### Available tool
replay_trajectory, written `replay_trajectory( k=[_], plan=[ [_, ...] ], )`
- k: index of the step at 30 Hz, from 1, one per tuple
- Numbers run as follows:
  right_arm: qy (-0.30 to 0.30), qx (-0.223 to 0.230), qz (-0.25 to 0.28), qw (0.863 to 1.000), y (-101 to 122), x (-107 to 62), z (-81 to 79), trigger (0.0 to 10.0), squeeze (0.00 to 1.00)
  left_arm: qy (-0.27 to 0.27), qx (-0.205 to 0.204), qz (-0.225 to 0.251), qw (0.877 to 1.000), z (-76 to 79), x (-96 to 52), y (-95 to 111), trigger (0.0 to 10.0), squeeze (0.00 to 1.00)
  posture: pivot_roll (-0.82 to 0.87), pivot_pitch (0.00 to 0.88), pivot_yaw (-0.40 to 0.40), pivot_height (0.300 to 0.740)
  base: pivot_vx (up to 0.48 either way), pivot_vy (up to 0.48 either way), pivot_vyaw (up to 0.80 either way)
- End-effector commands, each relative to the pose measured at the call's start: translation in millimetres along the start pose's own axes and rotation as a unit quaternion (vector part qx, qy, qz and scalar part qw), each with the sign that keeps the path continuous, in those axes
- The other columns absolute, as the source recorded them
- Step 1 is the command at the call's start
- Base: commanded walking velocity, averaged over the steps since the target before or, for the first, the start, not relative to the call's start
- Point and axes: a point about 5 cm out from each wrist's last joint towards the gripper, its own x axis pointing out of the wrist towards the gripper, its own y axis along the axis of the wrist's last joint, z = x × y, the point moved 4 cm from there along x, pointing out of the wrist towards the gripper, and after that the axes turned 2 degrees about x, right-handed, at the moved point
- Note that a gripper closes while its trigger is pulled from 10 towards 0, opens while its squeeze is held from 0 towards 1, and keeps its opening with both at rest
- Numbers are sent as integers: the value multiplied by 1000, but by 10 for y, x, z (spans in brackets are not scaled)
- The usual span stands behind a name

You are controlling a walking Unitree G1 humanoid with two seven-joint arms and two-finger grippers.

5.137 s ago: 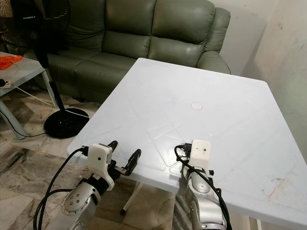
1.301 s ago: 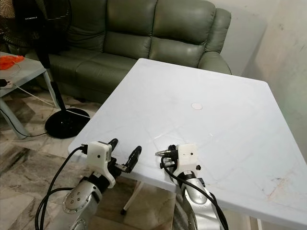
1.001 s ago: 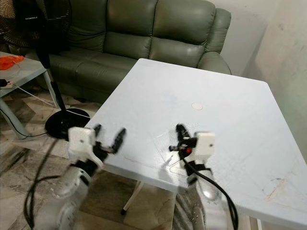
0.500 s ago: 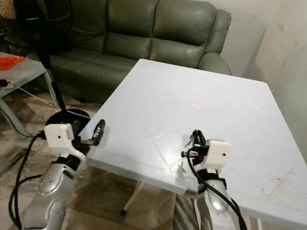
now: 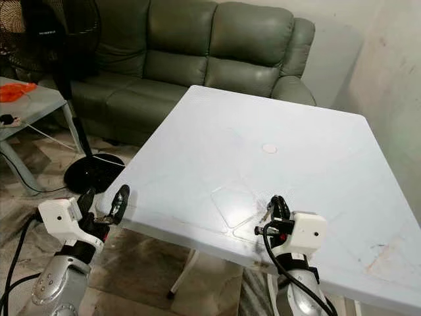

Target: Hang keys on a hook

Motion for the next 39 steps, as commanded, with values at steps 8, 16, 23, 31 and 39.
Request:
replay_trajectory(
  k=[8, 16, 23, 31, 39],
  plan=[
    [-2, -3, 8, 1000, 89, 92, 16, 10000, 0, -26, -4, 29, 999, 89, 152, 176, 10000, 0, 14, 2, -59, 740, 0, 0, 0],
    [-11, -8, -21, 1000, 26, 138, 15, 10000, 0, -29, -2, 32, 999, 176, 228, 174, 10000, 0, 9, 0, -61, 740, 0, 0, -190],
    [1, -11, -30, 999, -9, 182, -59, 10000, 0, -33, 2, 35, 999, 177, 284, 189, 10000, 0, 10, 0, -54, 740, 0, 0, -752],
    [4, -9, -37, 999, -41, 219, -105, 10000, 0, -37, 18, 40, 998, 160, 364, 228, 10000, 0, 14, 0, -42, 740, 0, 0, -749],
    [12, -12, -35, 999, -46, 252, -133, 10000, 0, -51, 36, 42, 997, 209, 402, 234, 10000, 0, 17, 0, -41, 740, 0, 0, -745]
  ],
)
